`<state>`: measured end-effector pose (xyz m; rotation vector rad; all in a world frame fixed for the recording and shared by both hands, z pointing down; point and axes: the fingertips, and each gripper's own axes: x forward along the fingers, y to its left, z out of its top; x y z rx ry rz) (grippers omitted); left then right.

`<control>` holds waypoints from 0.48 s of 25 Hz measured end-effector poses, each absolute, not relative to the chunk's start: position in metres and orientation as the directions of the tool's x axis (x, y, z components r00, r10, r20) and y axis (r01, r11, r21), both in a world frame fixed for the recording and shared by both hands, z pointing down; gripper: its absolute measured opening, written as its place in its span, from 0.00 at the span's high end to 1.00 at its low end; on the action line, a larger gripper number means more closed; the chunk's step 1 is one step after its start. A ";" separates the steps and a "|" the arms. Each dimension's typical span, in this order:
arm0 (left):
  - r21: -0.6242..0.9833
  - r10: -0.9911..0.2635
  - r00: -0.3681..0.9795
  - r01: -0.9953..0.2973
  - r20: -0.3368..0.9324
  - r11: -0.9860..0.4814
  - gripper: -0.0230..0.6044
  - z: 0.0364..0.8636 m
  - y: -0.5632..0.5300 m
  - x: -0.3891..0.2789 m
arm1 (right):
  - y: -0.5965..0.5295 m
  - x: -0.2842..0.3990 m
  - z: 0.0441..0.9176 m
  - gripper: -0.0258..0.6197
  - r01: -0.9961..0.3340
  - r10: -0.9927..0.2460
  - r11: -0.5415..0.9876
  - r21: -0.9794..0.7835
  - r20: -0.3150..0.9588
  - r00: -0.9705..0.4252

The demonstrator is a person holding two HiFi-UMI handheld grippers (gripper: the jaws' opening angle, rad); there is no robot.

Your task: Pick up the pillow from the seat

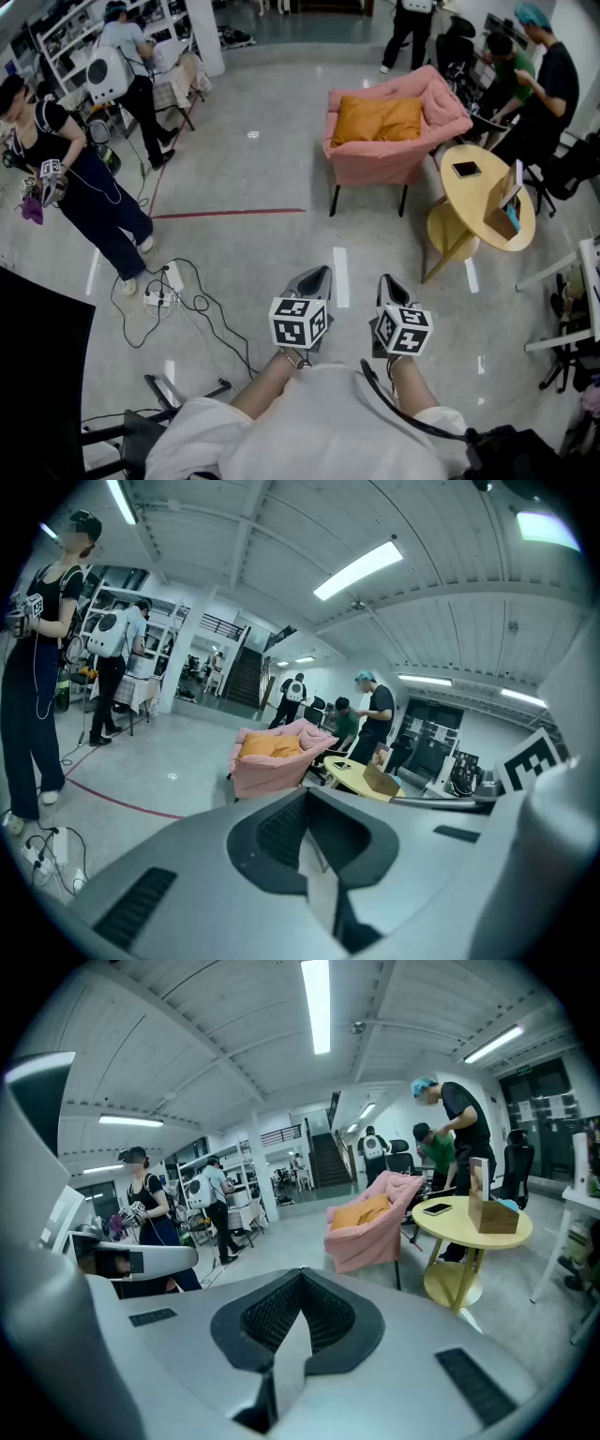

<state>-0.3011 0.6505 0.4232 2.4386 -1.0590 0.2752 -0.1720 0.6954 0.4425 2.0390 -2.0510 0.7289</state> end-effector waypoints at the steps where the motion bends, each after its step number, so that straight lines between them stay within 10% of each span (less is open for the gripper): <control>1: 0.334 -0.640 0.681 -0.732 0.355 -0.594 0.95 0.423 0.648 -0.301 | 0.693 -0.171 0.442 0.92 -0.974 -0.896 -0.047 -0.224 0.440 -0.058; 12: 0.343 -0.642 0.682 -0.731 0.350 -0.590 0.95 0.426 0.637 -0.328 | 0.685 -0.193 0.443 0.92 -0.979 -0.891 -0.057 -0.198 0.451 -0.040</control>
